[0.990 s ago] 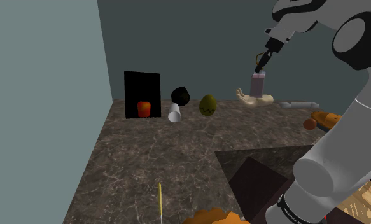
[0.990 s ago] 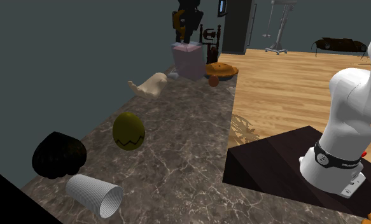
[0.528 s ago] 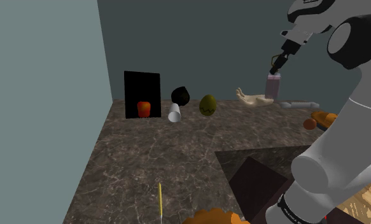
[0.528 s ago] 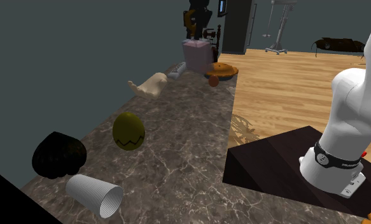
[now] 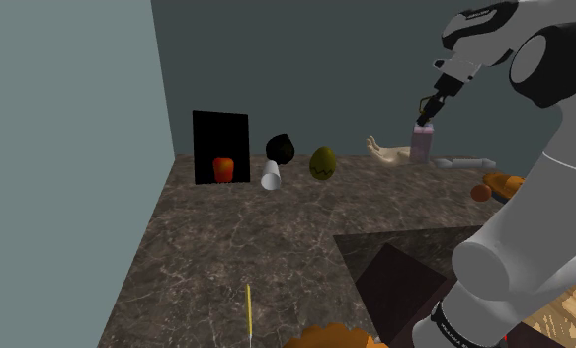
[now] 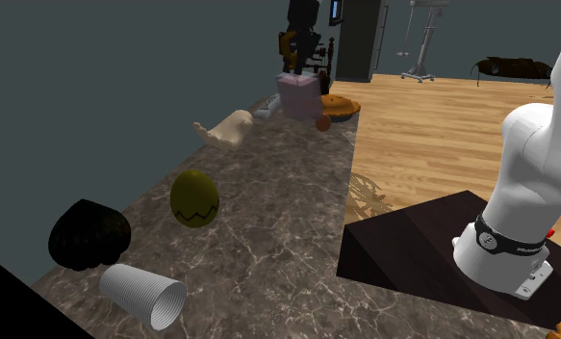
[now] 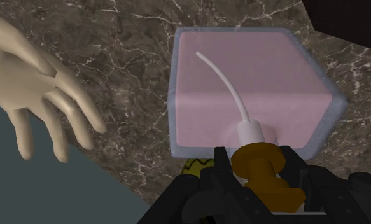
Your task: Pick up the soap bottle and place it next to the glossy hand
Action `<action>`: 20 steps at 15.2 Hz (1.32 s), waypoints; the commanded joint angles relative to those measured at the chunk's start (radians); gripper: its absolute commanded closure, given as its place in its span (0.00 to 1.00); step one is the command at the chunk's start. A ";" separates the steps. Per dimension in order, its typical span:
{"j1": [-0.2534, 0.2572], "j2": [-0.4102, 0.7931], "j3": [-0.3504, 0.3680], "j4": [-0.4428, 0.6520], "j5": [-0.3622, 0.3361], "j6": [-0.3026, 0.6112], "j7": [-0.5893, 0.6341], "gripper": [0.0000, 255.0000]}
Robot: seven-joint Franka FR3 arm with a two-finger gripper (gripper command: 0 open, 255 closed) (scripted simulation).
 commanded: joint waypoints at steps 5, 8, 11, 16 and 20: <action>0.003 0.000 0.002 -0.080 0.005 0.078 -0.022 1.00; 0.004 0.003 0.003 -0.116 0.009 0.116 -0.033 1.00; 0.004 0.009 0.004 -0.150 0.016 0.152 -0.046 1.00; 0.004 0.023 0.005 -0.201 0.030 0.211 -0.068 1.00; 0.004 0.038 0.007 -0.237 0.045 0.257 -0.089 1.00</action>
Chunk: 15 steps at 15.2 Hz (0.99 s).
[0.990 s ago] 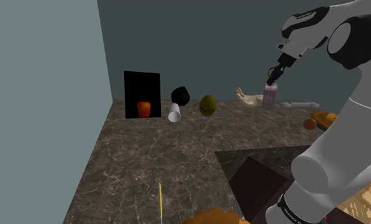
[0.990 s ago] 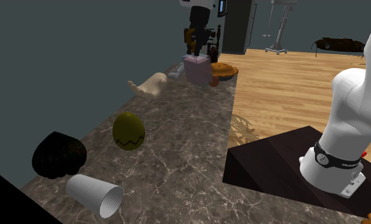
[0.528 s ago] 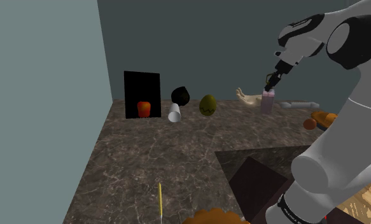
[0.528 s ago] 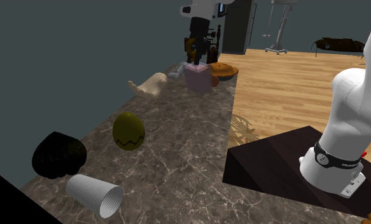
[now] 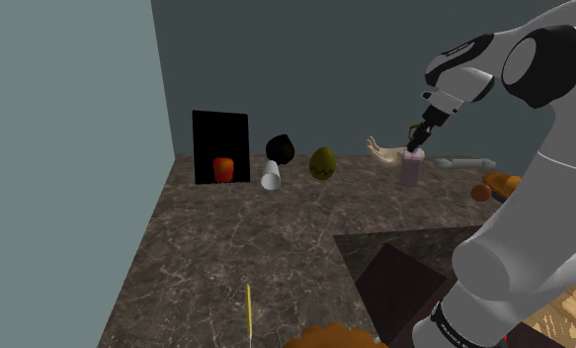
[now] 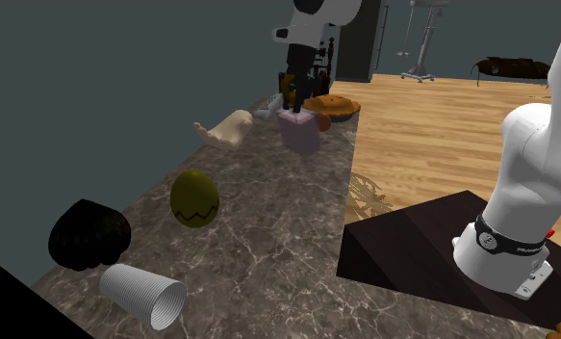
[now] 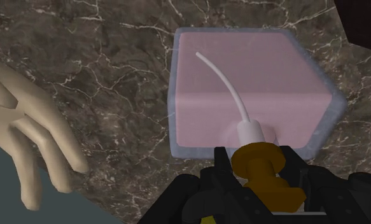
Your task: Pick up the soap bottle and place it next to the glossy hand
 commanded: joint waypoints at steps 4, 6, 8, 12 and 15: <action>-0.002 0.024 0.002 -0.041 0.023 0.057 -0.030 1.00; -0.003 0.035 0.003 -0.056 0.033 0.079 -0.042 1.00; -0.004 0.046 0.005 -0.070 0.044 0.100 -0.054 1.00; -0.007 0.072 0.009 -0.095 0.068 0.142 -0.079 1.00; -0.009 0.093 0.013 -0.111 0.088 0.173 -0.100 1.00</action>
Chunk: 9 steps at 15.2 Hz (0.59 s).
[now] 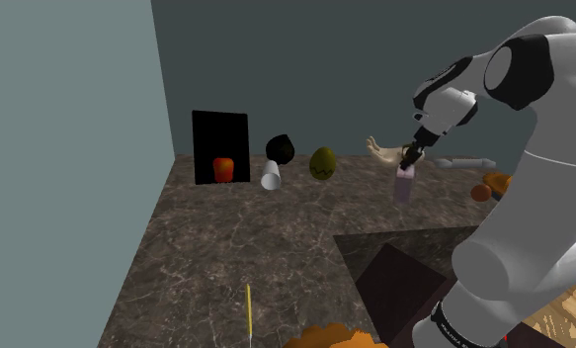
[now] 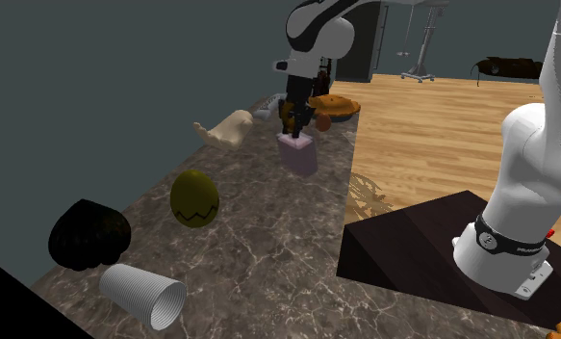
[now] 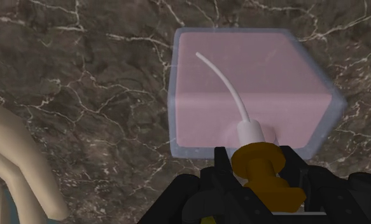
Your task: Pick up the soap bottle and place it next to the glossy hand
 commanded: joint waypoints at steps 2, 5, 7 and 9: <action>-0.004 0.019 0.004 -0.016 0.020 0.029 -0.022 1.00; -0.006 0.034 0.007 -0.025 0.033 0.047 -0.035 1.00; -0.006 0.034 0.007 -0.024 0.033 0.047 -0.035 1.00; -0.006 0.034 0.007 -0.024 0.033 0.047 -0.035 1.00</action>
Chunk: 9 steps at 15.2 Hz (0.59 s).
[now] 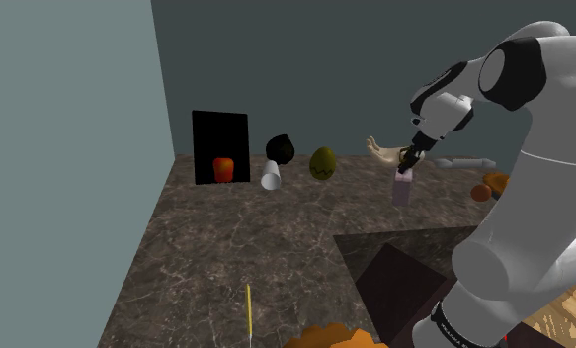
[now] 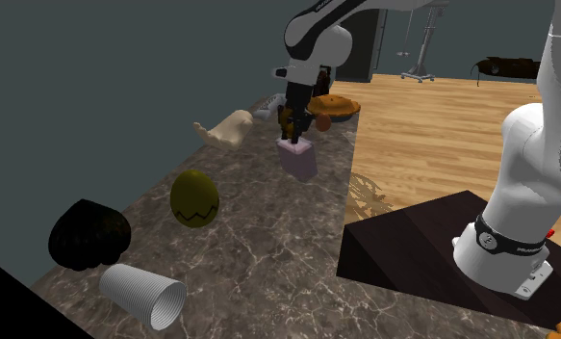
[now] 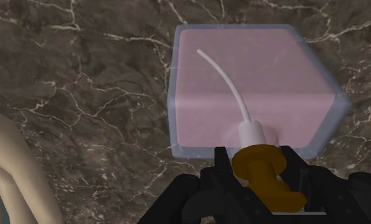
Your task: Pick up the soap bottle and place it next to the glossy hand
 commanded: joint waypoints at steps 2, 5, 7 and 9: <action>-0.001 0.006 -0.002 -0.007 -0.002 0.004 -0.001 1.00; -0.003 0.011 -0.001 -0.007 0.003 0.008 -0.005 0.00; -0.003 0.011 -0.001 -0.008 0.003 0.008 -0.006 0.00; -0.001 0.006 -0.002 -0.007 -0.002 0.004 -0.001 0.00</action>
